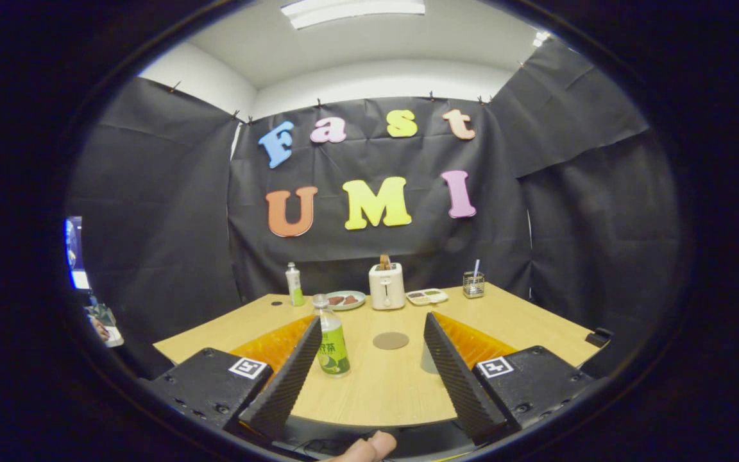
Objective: Take the bottle from table, then pour the juice into the cup, finally place the bottle on the coaster
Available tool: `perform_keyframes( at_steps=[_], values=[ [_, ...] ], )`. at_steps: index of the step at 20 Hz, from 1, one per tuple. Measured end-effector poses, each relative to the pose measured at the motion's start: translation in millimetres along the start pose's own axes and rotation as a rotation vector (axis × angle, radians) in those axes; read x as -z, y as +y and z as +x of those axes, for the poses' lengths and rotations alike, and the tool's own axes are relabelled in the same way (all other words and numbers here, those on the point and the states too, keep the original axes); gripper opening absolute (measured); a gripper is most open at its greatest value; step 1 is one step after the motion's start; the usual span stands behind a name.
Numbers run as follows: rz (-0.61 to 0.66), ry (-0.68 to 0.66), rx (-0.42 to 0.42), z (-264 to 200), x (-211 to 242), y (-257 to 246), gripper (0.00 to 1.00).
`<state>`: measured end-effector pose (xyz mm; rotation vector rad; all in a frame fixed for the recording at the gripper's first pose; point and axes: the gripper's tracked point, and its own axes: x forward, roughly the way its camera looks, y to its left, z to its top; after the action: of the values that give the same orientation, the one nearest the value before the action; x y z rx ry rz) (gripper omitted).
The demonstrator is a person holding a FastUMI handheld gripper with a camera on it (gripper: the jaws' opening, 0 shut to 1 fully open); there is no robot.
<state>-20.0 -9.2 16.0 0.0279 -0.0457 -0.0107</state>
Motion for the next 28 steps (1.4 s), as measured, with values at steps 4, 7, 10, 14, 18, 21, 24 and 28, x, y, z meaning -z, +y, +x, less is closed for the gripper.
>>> perform_keyframes(
  at_steps=[4, 7, 10, 14, 18, 21, 24, 28],
  values=[
    [-0.013, -0.015, -0.007, -1.5, -2.3, 1.7, 1.00],
    [-0.005, 0.002, 0.005, 0.3, 1.3, -2.3, 1.00],
    [0.006, 0.029, 0.021, 4.6, 8.4, -3.8, 1.00],
    [-0.005, 0.028, 0.017, 7.3, 11.0, -4.5, 1.00],
    [-0.016, 0.015, 0.018, 8.5, 9.9, -4.0, 1.00],
    [-0.013, 0.012, 0.011, 10.7, 11.4, -3.4, 1.00],
    [-0.018, 0.030, 0.004, 14.8, 17.4, -1.8, 1.00],
    [-0.028, 0.034, -0.002, 19.1, 19.2, 1.3, 1.00]
  ],
)
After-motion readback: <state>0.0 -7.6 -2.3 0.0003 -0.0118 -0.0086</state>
